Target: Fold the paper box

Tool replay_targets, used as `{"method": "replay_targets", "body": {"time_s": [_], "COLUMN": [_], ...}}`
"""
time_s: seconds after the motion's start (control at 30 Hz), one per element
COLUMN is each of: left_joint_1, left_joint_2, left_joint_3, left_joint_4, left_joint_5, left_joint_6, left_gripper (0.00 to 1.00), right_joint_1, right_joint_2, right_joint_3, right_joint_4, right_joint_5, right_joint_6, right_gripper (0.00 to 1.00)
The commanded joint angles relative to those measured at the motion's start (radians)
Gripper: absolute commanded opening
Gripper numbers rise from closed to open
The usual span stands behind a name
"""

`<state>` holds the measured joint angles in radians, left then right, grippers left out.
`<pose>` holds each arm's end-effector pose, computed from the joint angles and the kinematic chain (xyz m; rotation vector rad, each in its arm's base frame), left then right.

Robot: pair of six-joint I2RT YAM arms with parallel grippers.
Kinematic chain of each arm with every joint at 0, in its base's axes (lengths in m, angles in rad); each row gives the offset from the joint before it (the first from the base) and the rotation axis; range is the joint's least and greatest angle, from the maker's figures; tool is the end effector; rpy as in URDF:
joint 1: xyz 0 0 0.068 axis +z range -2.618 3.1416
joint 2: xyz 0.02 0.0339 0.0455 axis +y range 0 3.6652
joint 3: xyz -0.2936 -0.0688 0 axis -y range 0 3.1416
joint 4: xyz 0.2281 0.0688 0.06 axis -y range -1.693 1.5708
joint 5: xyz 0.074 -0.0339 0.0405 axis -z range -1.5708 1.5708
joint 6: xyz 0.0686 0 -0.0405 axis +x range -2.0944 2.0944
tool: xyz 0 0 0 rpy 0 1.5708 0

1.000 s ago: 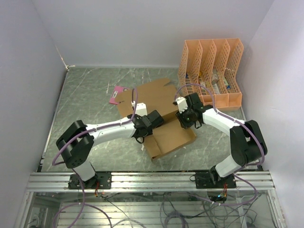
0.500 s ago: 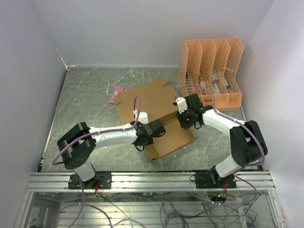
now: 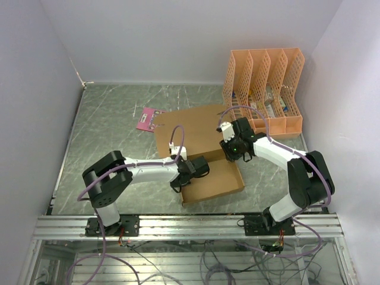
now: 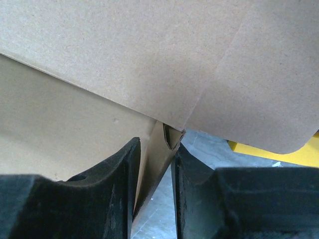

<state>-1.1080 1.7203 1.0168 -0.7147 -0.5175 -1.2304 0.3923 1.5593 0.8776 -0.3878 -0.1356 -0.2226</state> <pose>0.1629 -0.2504 0.1700 -0.2120 2.5980 0.0863 0.2735 0.1232 0.1854 -0.8439 2.5060 0.2362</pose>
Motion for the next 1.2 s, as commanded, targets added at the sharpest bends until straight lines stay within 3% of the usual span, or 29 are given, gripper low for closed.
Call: {"method": "replay_targets", "body": {"time_s": [0.0, 0.13, 0.27, 0.37, 0.8, 1.03, 1.17], "left_joint_1": [-0.005, -0.005, -0.006, -0.006, -0.016, -0.024, -0.024], "left_joint_2": [0.059, 0.078, 0.068, 0.057, 0.012, 0.022, 0.028], "left_joint_3": [0.011, 0.059, 0.103, 0.123, 0.133, 0.117, 0.071], "left_joint_4": [-0.073, -0.097, -0.124, -0.134, -0.123, -0.125, -0.091], "left_joint_5": [-0.021, -0.03, -0.049, -0.061, -0.064, -0.054, -0.033], "left_joint_6": [0.047, 0.069, 0.077, 0.085, 0.093, 0.095, 0.092], "left_gripper": [0.07, 0.08, 0.36, 0.41, 0.42, 0.32, 0.2], "right_joint_1": [0.002, 0.002, 0.002, 0.002, 0.002, 0.006, 0.017], "right_joint_2": [-0.027, -0.031, -0.038, -0.039, -0.036, -0.033, -0.037], "right_joint_3": [-0.008, -0.009, -0.014, -0.014, -0.016, -0.022, -0.033], "right_joint_4": [0.022, 0.02, 0.02, 0.02, 0.018, 0.013, -0.004], "right_joint_5": [-0.006, -0.009, -0.011, -0.013, -0.019, -0.013, -0.001], "right_joint_6": [0.005, 0.004, 0.003, 0.003, 0.0, -0.006, -0.025], "right_gripper": [0.3, 0.3, 0.3, 0.3, 0.3, 0.3, 0.3]}}
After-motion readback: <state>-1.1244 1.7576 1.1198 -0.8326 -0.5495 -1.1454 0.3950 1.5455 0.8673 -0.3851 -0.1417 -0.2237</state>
